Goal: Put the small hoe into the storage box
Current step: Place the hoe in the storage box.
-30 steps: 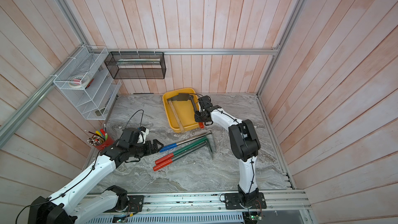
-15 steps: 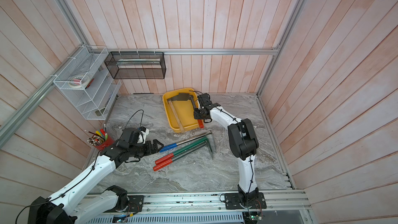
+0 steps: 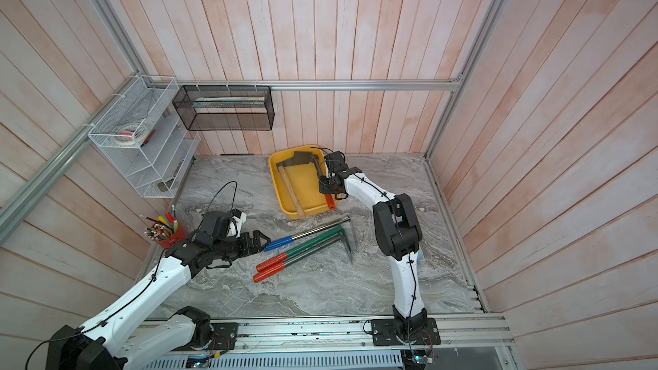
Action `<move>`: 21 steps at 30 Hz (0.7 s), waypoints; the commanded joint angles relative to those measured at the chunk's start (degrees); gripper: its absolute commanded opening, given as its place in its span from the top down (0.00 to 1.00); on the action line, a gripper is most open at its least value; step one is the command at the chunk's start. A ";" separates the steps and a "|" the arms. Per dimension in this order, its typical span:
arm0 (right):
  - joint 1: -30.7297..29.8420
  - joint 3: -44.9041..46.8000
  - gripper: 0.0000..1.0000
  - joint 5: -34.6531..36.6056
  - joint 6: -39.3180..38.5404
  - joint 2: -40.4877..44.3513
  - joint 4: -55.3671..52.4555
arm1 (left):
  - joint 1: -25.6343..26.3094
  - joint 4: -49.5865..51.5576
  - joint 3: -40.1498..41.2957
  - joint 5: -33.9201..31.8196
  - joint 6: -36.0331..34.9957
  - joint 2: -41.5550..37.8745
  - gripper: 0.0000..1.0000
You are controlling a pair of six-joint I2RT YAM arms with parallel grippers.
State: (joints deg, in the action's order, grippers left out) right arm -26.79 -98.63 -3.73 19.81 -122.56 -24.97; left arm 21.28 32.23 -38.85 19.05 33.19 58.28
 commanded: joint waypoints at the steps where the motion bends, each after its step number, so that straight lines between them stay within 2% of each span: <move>1: 0.33 -1.71 0.79 2.26 -0.13 -2.14 -3.25 | -0.24 0.76 0.26 0.16 -0.56 -0.85 0.00; 7: 0.31 -3.41 0.79 3.49 -0.51 -2.77 -3.85 | -0.22 0.91 0.22 0.41 -0.63 -0.77 0.00; 11: 0.29 -4.29 0.75 3.70 -1.08 -3.07 -4.85 | -0.21 0.91 0.27 1.33 -0.91 -0.29 0.00; 15: 0.33 -2.94 0.64 3.72 -1.21 -1.65 -4.31 | 0.16 0.82 0.25 2.27 -1.26 0.16 0.00; 18: 0.33 -1.27 0.50 3.16 -1.29 0.10 -2.94 | 0.72 0.82 0.04 2.56 -1.68 0.50 0.00; 21: 0.33 0.19 0.45 2.51 -1.56 1.78 -1.79 | 1.88 0.57 -0.01 2.62 -1.96 1.03 0.00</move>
State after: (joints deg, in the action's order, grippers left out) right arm -26.70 -99.96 -1.50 18.76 -123.83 -26.96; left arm 22.31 32.27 -38.85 20.78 32.53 58.74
